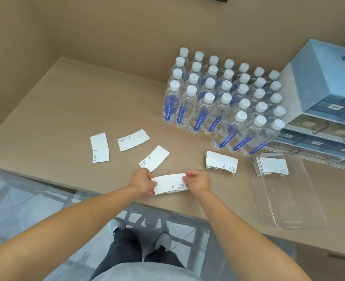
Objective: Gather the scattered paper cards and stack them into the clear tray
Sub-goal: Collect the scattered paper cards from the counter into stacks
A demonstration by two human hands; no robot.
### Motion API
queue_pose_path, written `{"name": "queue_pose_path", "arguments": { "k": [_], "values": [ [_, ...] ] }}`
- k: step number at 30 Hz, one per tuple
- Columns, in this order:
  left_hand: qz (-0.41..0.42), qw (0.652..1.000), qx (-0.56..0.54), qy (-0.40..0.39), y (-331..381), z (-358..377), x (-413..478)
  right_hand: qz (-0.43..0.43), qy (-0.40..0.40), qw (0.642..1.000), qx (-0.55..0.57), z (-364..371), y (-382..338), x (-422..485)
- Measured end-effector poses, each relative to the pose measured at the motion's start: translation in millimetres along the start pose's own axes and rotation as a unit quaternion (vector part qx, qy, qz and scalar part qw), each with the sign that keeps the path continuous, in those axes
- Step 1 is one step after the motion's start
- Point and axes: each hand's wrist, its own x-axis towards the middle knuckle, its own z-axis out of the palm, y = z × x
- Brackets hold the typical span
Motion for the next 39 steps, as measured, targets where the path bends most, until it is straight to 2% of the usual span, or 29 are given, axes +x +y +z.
{"name": "queue_pose_path", "arguments": {
  "k": [5, 8, 12, 18, 21, 24, 26, 29, 34, 39],
  "values": [
    [-0.006, 0.999, 0.004, -0.042, 1.0, -1.9, -4.2, -0.005, -0.005, 1.000, 0.023, -3.3, -0.2, 0.9],
    [-0.020, 0.994, 0.003, -0.107, 0.5, -5.2, -11.7, 0.010, -0.033, 0.994, 0.105, -5.4, -8.2, -2.7],
    [-0.063, 0.971, -0.150, -0.177, 3.9, -3.5, -22.1, 0.023, -0.102, 0.974, 0.201, -3.8, -21.5, -12.3],
    [-0.095, 0.943, -0.273, -0.162, 9.0, 4.5, -28.1, 0.087, -0.195, 0.948, 0.236, -4.0, -20.3, -23.1],
    [-0.067, 0.959, -0.230, -0.149, 14.3, 3.2, -26.0, 0.061, -0.239, 0.955, 0.167, -10.7, -18.5, -24.5],
    [-0.025, 0.967, -0.243, -0.070, 24.1, -4.7, -16.8, 0.008, -0.298, 0.954, 0.031, -18.6, -20.0, -24.0],
    [-0.007, 0.976, -0.212, -0.043, 31.3, -13.2, -14.0, -0.012, -0.320, 0.947, -0.027, -23.2, -21.4, -22.4],
    [-0.018, 0.984, -0.171, -0.049, 31.8, -19.3, -13.6, -0.027, -0.266, 0.963, -0.023, -29.0, -23.9, -16.7],
    [-0.066, 0.982, -0.165, -0.069, 12.7, -9.2, -17.7, -0.006, -0.190, 0.981, 0.042, -34.1, -19.4, -8.3],
    [-0.113, 0.981, -0.139, -0.079, -2.6, 10.5, -25.6, -0.028, -0.103, 0.991, -0.081, -24.8, -8.4, -4.8]
  ]
}}
